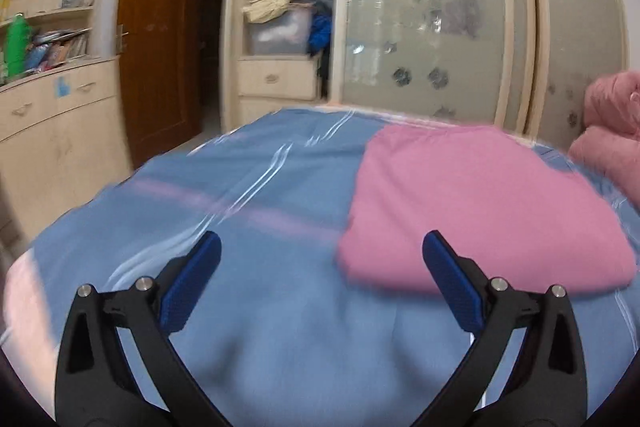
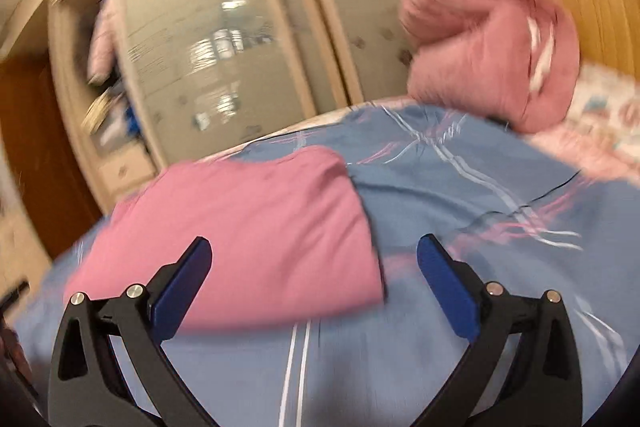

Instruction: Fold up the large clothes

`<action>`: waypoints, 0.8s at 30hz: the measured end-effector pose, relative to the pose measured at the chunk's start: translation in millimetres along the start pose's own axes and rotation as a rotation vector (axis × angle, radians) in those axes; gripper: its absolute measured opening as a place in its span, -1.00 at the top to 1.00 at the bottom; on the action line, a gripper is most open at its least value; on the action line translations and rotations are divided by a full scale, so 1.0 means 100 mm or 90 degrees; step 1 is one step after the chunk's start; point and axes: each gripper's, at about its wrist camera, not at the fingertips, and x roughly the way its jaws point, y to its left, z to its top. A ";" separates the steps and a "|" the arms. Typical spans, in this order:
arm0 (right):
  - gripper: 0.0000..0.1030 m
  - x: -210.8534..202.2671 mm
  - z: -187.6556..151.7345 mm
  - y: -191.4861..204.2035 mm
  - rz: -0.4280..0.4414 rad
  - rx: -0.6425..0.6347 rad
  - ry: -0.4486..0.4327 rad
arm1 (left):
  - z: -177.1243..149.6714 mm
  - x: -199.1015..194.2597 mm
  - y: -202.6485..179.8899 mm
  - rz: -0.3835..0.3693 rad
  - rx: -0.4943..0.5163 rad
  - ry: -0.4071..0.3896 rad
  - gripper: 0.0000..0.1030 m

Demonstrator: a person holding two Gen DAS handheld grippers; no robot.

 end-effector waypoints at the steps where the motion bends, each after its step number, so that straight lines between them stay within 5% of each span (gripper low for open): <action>1: -0.97 -0.25 -0.09 0.15 -0.008 -0.051 -0.008 | -0.03 -0.12 -0.02 -0.003 0.012 0.007 -0.96; 4: -0.97 -0.70 -0.31 0.36 -0.025 -0.080 -0.033 | -0.19 -0.57 -0.10 -0.014 0.034 -0.043 -0.96; 7: -0.97 -0.75 -0.48 0.49 -0.003 -0.100 0.031 | -0.40 -0.72 -0.21 -0.031 0.055 -0.006 -0.96; 12: -0.97 -0.96 -0.53 0.61 -0.019 -0.159 0.011 | -0.66 -0.88 -0.40 -0.065 0.082 0.044 -0.96; 24: -0.97 -1.15 -0.64 0.63 -0.003 -0.112 0.038 | -0.76 -1.17 -0.52 -0.081 0.088 0.018 -0.96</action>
